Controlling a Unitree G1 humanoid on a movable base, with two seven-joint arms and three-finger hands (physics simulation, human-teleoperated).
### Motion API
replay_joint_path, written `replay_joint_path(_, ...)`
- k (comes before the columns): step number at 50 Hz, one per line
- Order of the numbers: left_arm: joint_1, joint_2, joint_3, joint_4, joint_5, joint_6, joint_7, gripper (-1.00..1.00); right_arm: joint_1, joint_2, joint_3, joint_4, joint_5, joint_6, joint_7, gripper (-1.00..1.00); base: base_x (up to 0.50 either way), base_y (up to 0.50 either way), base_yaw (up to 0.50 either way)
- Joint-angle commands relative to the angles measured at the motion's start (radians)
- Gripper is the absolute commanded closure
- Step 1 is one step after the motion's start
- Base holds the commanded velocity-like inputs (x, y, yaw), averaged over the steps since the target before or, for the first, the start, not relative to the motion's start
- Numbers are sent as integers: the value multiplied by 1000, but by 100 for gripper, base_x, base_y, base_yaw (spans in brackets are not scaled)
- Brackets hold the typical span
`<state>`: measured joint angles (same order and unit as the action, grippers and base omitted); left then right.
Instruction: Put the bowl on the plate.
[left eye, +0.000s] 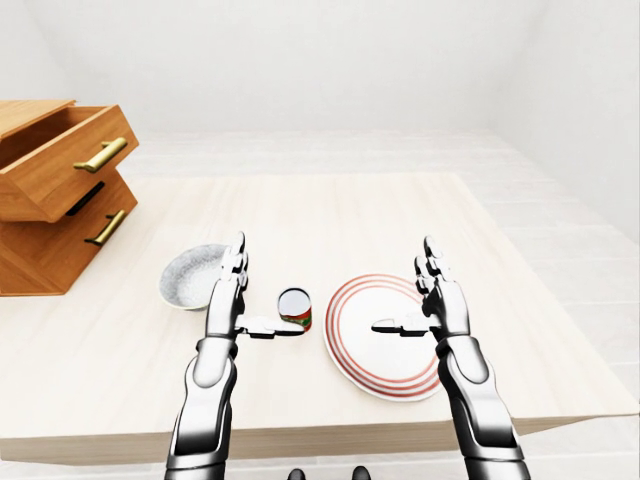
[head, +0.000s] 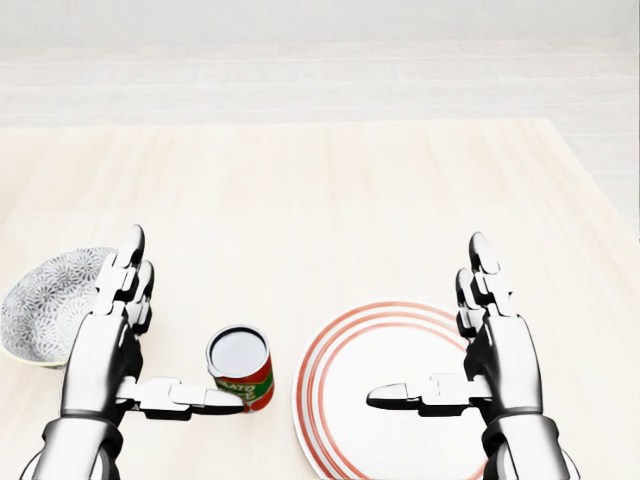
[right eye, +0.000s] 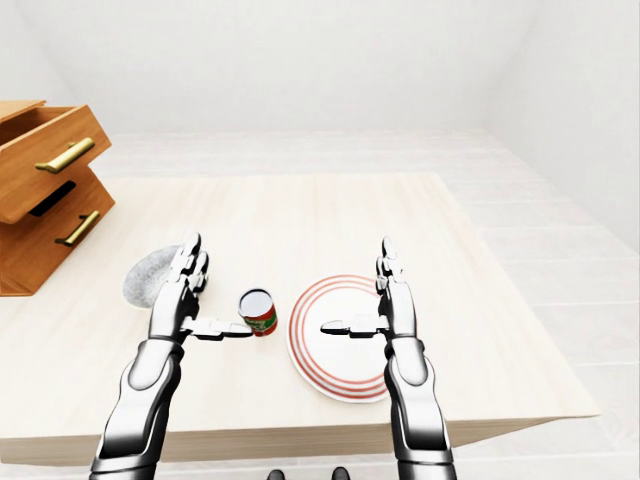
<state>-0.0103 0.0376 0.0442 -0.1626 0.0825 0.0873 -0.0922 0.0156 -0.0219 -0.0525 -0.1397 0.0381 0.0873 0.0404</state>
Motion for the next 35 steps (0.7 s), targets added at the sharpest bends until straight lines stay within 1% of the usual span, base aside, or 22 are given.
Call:
replay_joint_path(1,-3,0,0,-23,2,0,-3,-100,4,-1,-2,-19,-1,0,0,-100,13,-16,0)
replay_joint_path(16,3,2,6,-45,1,0,-9,-100,-1,-1,-2,-36,-5,0,-4,-100,9,-20,0)
replay_joint_path(35,8,1,10,-31,1,0,-8,-100,7,3,0,-34,-10,0,-8,-100,6,-21,0)
